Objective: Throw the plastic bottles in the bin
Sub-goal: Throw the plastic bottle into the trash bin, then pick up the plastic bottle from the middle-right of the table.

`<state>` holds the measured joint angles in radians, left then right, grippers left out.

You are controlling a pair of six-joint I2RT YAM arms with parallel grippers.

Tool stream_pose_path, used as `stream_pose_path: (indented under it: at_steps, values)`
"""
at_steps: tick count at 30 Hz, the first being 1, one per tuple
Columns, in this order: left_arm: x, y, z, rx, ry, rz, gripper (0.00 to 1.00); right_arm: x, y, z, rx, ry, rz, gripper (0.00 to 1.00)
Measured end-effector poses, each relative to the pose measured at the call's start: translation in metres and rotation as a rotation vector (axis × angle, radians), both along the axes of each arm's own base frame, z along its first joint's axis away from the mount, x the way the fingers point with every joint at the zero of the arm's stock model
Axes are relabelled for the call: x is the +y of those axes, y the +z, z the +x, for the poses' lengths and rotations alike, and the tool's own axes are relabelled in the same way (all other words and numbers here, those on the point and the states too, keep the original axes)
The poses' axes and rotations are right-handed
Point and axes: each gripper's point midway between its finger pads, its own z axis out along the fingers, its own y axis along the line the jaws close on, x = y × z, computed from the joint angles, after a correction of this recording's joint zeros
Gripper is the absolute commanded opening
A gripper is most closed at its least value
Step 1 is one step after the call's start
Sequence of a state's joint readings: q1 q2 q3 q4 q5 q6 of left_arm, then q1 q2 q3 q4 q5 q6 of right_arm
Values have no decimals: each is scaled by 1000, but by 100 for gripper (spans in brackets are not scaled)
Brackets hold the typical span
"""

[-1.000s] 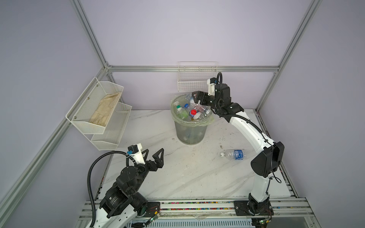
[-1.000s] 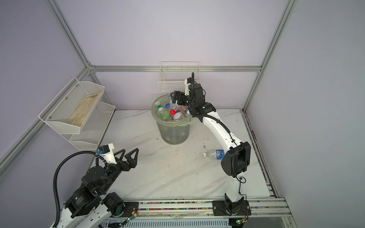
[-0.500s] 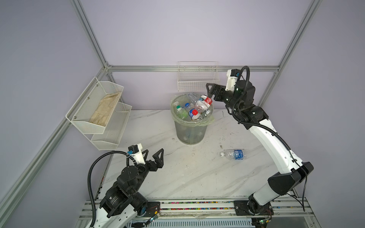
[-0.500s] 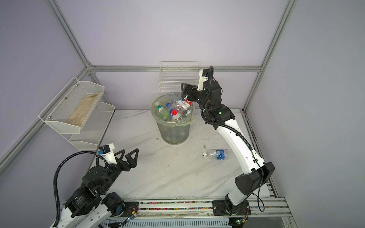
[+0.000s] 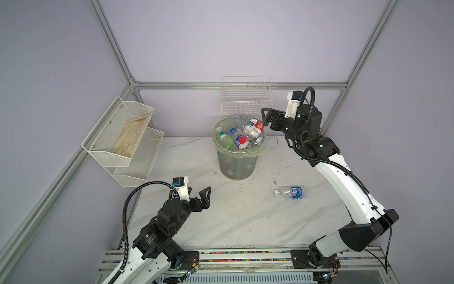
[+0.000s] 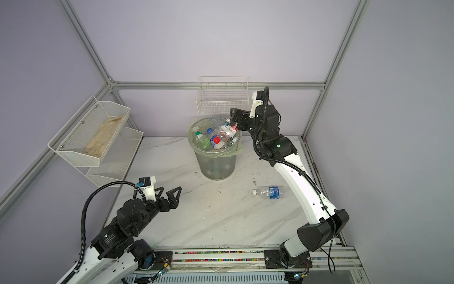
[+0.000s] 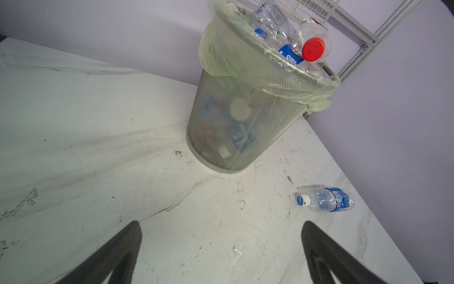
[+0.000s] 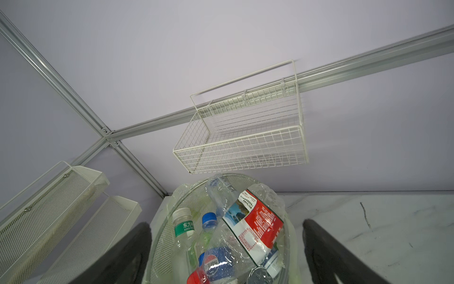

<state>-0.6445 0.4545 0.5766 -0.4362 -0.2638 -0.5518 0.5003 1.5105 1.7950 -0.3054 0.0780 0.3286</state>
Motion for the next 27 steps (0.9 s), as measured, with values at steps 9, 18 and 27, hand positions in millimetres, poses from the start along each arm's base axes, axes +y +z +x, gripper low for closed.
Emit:
stream_pose_path:
  at_steps: [9, 18, 27]
  values:
    - [-32, -15, -2, 33, -124, 79, 100, -9, -24, 0, 72, -49, -22, 97]
    - [-83, -28, -8, 29, -288, 218, 100, -58, -70, 6, 226, -189, 1, 97]
    - [-135, -31, -8, -6, -415, 324, 100, -123, -143, 7, 438, -352, 53, 97]
